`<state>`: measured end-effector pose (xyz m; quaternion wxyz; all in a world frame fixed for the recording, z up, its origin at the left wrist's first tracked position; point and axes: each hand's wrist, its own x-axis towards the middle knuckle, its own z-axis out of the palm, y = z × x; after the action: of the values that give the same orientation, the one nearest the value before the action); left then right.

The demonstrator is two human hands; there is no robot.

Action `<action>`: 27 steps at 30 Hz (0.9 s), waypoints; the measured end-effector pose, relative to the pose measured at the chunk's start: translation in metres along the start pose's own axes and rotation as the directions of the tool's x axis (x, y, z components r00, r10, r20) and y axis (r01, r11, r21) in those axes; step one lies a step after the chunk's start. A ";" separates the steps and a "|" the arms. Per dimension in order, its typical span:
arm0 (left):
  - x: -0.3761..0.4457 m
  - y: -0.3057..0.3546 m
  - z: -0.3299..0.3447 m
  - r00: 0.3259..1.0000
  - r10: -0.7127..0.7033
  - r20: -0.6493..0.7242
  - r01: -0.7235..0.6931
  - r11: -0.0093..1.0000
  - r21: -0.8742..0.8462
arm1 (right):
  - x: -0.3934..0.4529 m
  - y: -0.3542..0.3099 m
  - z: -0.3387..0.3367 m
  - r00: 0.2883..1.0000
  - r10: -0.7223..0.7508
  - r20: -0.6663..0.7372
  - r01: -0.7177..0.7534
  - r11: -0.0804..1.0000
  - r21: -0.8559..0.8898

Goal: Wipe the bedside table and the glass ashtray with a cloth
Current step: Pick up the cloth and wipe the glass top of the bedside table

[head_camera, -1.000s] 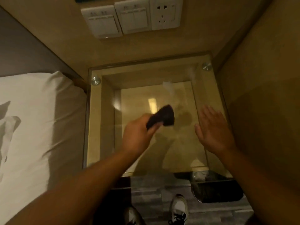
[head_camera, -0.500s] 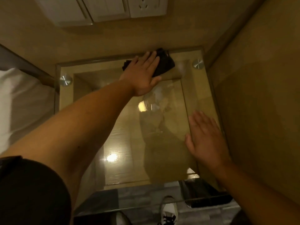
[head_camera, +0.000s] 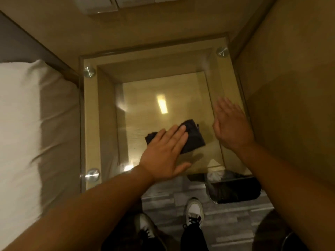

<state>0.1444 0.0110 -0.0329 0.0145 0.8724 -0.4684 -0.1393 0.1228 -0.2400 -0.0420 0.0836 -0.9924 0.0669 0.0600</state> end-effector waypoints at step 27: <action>-0.052 0.061 -0.027 0.975 -0.221 -0.030 0.113 0.604 -0.789 | -0.022 0.015 -0.005 0.996 0.061 0.069 -0.060 0.998 -0.024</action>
<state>0.0752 0.0165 0.0148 0.4084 0.8256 -0.2756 -0.2751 0.1000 -0.2532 -0.0365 0.0733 -0.9881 0.0933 0.0980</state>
